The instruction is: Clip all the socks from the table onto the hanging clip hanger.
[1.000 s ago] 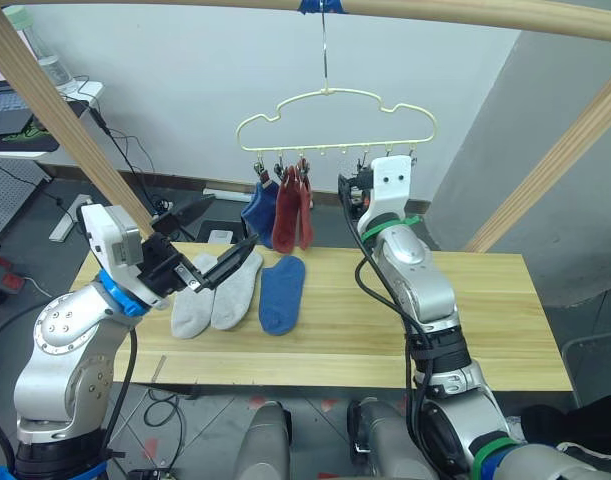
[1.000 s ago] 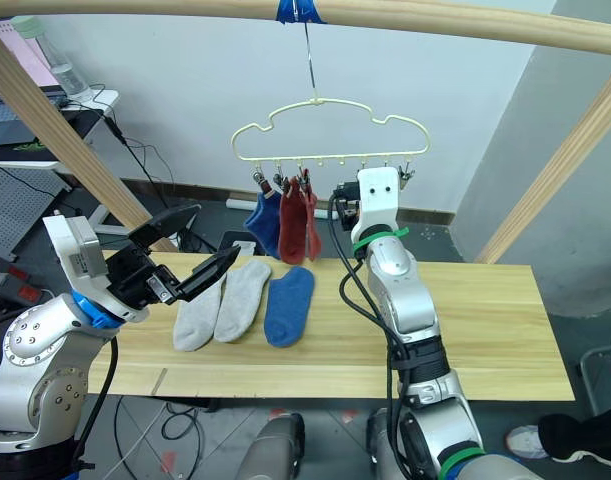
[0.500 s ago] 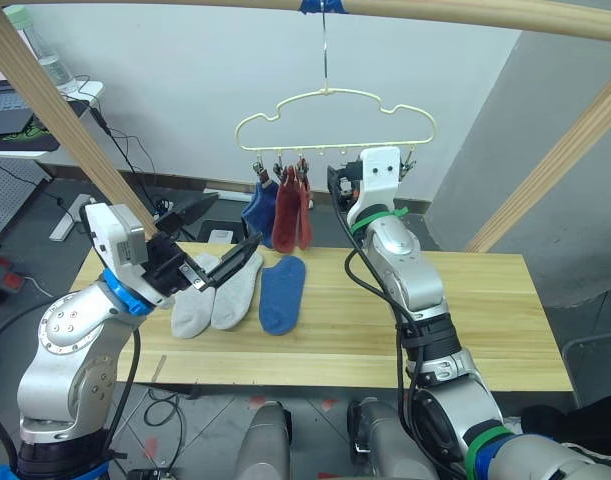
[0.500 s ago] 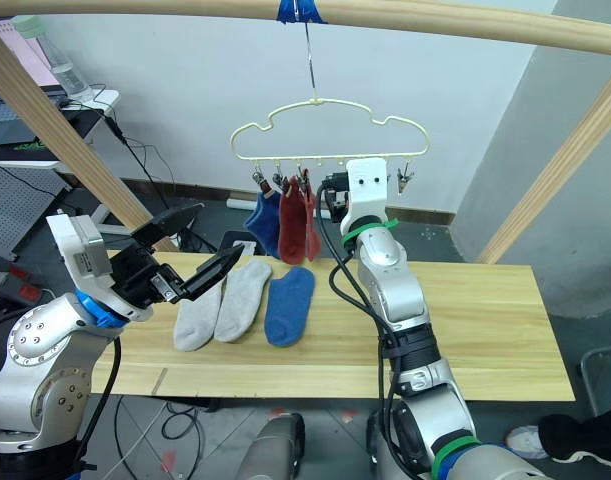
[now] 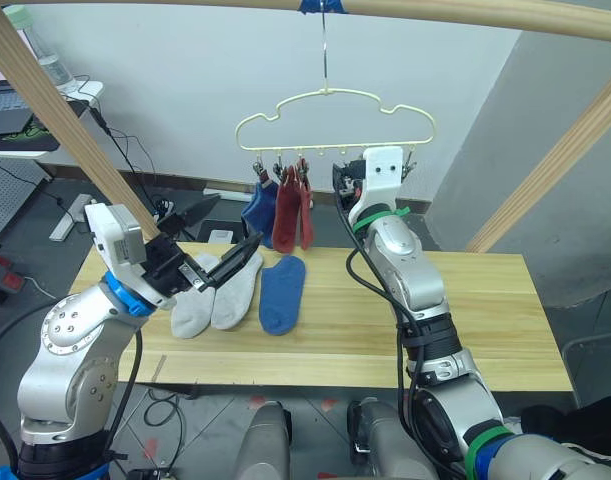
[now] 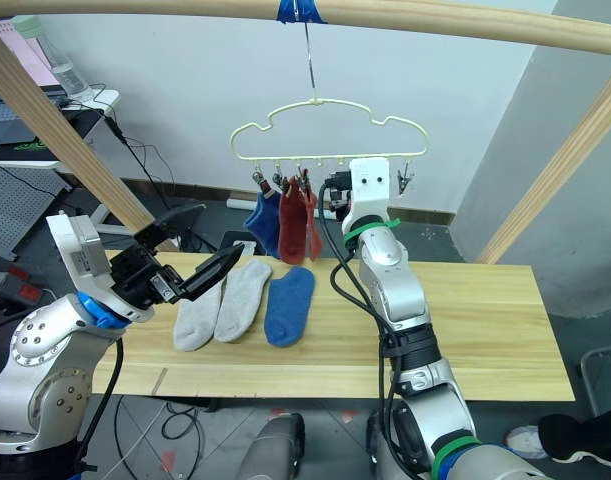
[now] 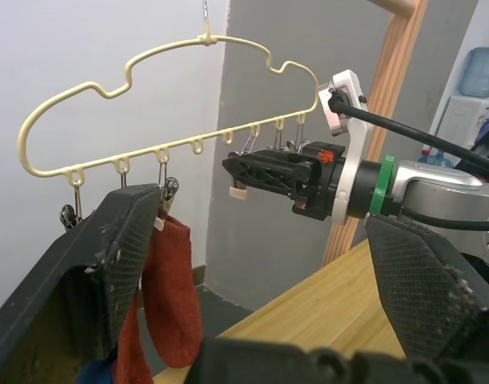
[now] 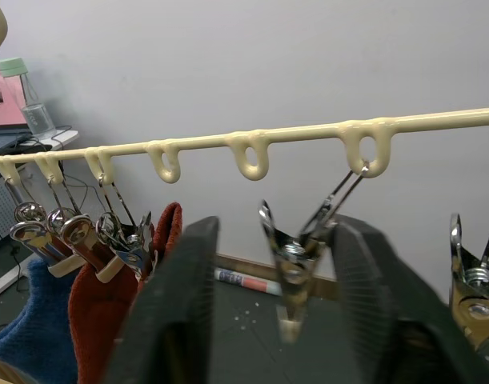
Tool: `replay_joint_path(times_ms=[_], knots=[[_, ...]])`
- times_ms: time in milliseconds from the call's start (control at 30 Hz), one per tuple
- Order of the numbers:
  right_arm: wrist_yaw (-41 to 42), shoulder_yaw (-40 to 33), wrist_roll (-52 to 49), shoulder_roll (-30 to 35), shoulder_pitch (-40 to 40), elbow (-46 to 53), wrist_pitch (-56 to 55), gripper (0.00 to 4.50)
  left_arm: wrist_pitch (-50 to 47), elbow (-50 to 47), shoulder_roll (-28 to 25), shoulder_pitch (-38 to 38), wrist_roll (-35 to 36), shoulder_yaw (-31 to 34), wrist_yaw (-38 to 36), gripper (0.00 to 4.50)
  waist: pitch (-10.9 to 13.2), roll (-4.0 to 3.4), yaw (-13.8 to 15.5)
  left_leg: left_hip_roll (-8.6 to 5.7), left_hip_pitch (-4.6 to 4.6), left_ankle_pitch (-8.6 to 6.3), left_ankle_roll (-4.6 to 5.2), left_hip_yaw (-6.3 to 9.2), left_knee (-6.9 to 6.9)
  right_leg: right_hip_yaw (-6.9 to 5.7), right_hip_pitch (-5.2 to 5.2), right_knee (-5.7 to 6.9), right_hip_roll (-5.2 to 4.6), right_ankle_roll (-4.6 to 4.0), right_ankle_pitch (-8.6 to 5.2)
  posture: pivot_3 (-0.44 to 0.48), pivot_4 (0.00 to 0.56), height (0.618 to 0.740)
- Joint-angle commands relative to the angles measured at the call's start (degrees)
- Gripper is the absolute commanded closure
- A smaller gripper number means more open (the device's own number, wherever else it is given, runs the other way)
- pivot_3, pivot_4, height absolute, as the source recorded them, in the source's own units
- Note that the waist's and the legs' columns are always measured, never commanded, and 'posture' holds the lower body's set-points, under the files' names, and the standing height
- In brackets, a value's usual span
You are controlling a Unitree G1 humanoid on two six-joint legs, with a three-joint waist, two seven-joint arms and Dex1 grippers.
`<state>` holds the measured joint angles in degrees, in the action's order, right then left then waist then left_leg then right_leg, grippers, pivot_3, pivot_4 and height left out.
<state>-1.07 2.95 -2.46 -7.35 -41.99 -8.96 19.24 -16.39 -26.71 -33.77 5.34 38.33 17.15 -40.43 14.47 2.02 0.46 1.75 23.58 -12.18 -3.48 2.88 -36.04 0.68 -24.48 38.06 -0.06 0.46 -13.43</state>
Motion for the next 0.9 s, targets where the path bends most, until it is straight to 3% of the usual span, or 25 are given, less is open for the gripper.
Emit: replay_joint_path(times_ms=[33,600,700,767,900], knots=[[0.2,-0.3,-0.5,-0.3,-1.1,2.0,-1.3,3.57,0.4,-2.3,-0.4,0.4,0.7,0.9,0.1,0.00,0.0,0.00,0.0,0.00,0.00,0.00,0.00,0.00,0.00,0.00,0.00,0.00,0.00,0.00,0.00,0.148,0.206,0.740],[-0.2,-0.2,-0.1,0.3,-1.9,1.1,-1.1,3.57,1.1,-2.2,-0.3,0.2,-0.4,0.7,-0.1,0.00,0.0,0.00,0.0,0.00,0.00,0.00,0.00,0.00,0.00,0.00,0.00,0.00,0.00,0.01,-0.01,0.153,0.206,0.740],[-0.6,-0.2,0.0,0.3,-2.3,0.6,-1.2,3.05,1.3,-2.1,-0.3,0.1,-0.5,0.7,-0.2,0.00,0.0,0.00,0.0,0.00,0.00,0.00,0.00,0.00,0.00,0.00,0.00,0.00,0.00,0.01,-0.01,0.154,0.203,0.740],[-0.8,-0.2,0.1,0.3,-2.6,0.3,-1.3,2.43,1.4,-2.1,-0.3,0.1,-0.6,0.6,-0.2,0.00,0.0,0.00,0.0,0.00,0.00,0.00,0.00,0.00,0.00,0.00,0.00,0.00,0.00,0.01,-0.01,0.155,0.203,0.740],[-1.0,-0.1,0.0,0.1,-2.9,-0.1,-1.5,2.43,1.5,-2.1,-0.3,0.1,-0.8,0.6,-0.2,0.00,0.0,0.00,0.0,0.00,0.00,0.00,0.00,0.00,0.00,0.00,0.00,0.00,0.00,0.01,0.00,0.157,0.201,0.740]])
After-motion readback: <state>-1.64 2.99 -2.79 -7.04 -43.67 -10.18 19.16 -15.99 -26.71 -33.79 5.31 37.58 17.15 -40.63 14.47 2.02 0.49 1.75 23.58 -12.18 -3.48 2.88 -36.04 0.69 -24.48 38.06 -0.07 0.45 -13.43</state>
